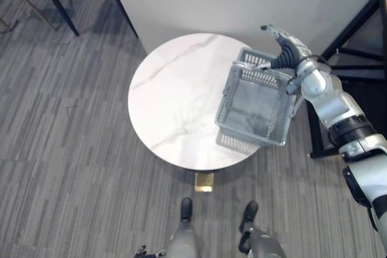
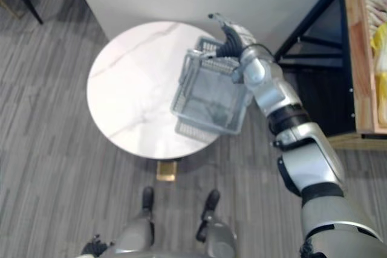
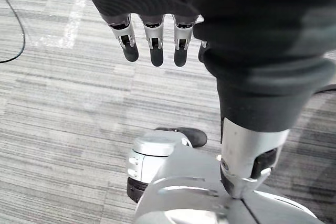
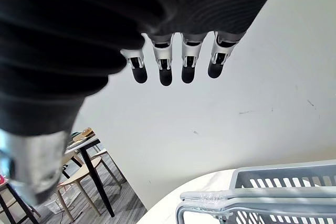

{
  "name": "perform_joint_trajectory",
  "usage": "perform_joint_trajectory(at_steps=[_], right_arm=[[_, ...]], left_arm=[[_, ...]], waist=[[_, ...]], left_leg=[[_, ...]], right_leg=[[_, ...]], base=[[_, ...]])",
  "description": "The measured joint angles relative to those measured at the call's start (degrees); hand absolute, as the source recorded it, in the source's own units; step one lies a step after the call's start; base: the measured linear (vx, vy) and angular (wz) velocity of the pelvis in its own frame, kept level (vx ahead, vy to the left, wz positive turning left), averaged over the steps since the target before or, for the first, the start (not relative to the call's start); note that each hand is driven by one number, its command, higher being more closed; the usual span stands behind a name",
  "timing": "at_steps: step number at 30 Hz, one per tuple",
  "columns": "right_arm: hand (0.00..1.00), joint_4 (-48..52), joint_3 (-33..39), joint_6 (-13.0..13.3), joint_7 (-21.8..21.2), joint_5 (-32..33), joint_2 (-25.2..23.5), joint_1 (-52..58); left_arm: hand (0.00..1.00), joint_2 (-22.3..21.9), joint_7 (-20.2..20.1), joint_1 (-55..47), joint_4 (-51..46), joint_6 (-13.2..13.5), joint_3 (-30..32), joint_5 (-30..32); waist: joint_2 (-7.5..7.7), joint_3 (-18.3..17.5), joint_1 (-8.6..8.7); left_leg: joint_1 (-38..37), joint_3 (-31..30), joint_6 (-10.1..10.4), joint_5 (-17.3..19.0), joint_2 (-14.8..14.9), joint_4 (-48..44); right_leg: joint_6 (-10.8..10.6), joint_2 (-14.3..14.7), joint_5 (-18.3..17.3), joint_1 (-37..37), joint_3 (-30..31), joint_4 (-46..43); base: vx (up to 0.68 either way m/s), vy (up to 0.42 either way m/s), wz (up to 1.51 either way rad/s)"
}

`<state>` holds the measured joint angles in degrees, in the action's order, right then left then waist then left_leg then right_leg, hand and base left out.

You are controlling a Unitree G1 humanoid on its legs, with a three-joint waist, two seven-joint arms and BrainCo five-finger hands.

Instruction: Pick vegetable in the basket

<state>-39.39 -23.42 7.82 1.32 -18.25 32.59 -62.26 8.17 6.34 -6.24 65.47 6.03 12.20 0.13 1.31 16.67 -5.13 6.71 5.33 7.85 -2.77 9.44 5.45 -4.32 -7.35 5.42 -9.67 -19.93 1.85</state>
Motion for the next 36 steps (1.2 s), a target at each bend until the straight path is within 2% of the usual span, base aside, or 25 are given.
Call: perform_joint_trajectory(at_steps=[7, 22, 36], right_arm=[[0.0, -5.46, 0.12, -1.39, 0.07, -2.03, -1.29, -3.32], [0.0, -15.66, 4.68, -2.37, 1.02, -2.17, -4.61, -6.05], [0.0, -17.95, 5.52, -2.44, 1.37, -4.28, -4.54, -6.76]], left_arm=[[0.0, -0.04, 0.35, 2.28, -0.07, 0.08, 0.59, 0.0], [0.0, 0.0, 2.3, 4.91, -1.07, 0.94, -0.09, -0.01], [0.0, 0.01, 2.59, 4.95, -1.11, 0.95, -0.71, -0.01]], waist=[[-0.11, 1.72, 0.04], [-1.19, 4.98, 0.02], [-2.66, 5.79, -0.17]], left_leg=[[1.16, -1.23, 0.18, -0.38, 0.06, 0.0], [3.31, -1.67, 0.45, -1.55, 0.12, 0.01], [5.11, -3.65, 0.68, -2.64, 0.05, 0.0]], right_leg=[[-0.02, 0.02, 0.01, -0.47, -0.1, 0.0], [-0.03, 0.12, 0.02, -2.28, 0.0, -0.03], [-0.02, -0.06, 0.01, -2.75, -1.85, -0.18]], base=[[0.01, 0.001, 0.07], [-0.01, 0.0, 0.01], [0.01, 0.001, 0.07]])
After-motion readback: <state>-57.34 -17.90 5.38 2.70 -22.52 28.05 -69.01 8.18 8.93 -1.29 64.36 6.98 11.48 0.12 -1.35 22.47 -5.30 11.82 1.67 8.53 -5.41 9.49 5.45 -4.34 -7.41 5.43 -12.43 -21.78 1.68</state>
